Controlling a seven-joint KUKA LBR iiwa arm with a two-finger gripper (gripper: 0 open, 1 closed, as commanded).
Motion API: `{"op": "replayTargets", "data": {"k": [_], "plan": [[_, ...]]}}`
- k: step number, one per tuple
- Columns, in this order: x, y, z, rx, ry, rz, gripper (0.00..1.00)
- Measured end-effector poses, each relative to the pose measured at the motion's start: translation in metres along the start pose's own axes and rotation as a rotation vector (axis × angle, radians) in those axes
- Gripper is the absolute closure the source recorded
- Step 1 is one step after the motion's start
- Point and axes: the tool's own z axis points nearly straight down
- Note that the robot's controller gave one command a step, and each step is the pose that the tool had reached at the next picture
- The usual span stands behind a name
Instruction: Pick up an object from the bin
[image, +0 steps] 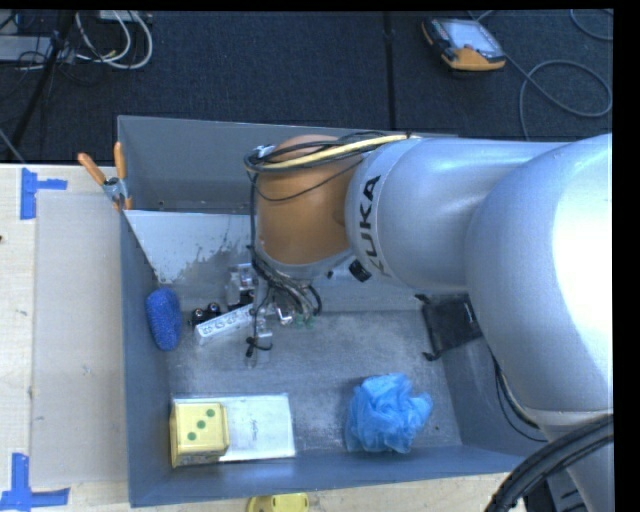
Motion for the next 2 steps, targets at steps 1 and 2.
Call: {"op": "replayTargets", "data": {"k": [1,2], "plan": [[-0.012,0.001,-0.029,-0.001,-0.009,-0.041,0.00],[-0.008,0.003,0.055,-0.003,-0.007,0.056,0.00]]}}
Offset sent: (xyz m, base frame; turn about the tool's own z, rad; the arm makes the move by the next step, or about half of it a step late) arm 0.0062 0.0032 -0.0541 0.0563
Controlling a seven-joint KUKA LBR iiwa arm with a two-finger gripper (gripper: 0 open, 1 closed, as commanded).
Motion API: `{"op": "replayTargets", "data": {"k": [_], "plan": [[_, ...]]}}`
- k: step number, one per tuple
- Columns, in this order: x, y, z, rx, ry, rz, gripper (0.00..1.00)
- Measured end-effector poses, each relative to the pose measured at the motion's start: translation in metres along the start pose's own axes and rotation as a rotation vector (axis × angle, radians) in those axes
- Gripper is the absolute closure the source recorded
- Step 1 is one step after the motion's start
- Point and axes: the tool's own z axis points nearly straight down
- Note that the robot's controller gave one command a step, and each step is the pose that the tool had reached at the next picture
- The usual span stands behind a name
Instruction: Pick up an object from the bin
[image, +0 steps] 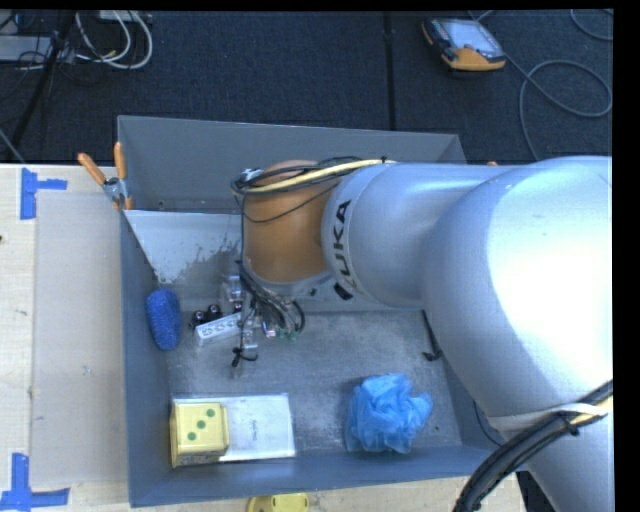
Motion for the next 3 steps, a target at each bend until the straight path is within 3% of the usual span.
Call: {"op": "replayTargets", "data": {"k": [1,2,3], "plan": [[-0.005,0.000,-0.005,0.000,-0.006,-0.165,1.00],[-0.005,0.000,-0.005,0.000,-0.006,-0.163,1.00],[-0.007,0.001,-0.085,0.001,-0.005,-0.161,1.00]]}}
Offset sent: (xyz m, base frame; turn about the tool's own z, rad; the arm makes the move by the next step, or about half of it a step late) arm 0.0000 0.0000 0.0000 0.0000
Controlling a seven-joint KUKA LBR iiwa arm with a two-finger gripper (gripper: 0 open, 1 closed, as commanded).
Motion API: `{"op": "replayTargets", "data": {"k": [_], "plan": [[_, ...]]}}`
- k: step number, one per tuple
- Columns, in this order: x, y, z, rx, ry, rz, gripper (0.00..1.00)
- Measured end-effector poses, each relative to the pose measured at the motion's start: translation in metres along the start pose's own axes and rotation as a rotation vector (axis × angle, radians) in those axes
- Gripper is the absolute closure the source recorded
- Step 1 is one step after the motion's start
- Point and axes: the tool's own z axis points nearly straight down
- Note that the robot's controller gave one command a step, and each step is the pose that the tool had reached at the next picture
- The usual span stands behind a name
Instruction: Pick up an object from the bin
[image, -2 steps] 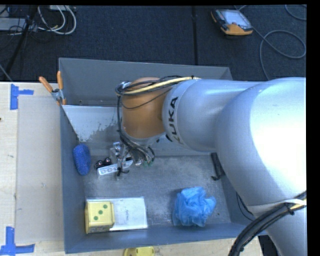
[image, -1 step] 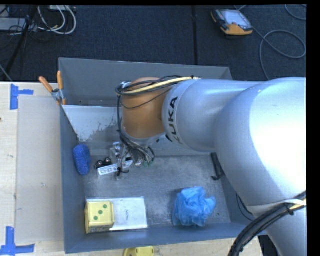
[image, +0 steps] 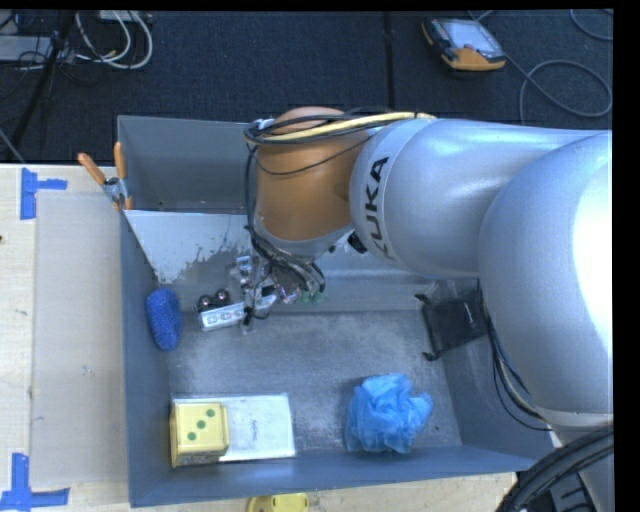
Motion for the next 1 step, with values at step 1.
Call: {"op": "replayTargets", "data": {"k": [1], "plan": [[0.0044,-0.0005,0.0479,0.000,0.015,0.003,1.00]]}}
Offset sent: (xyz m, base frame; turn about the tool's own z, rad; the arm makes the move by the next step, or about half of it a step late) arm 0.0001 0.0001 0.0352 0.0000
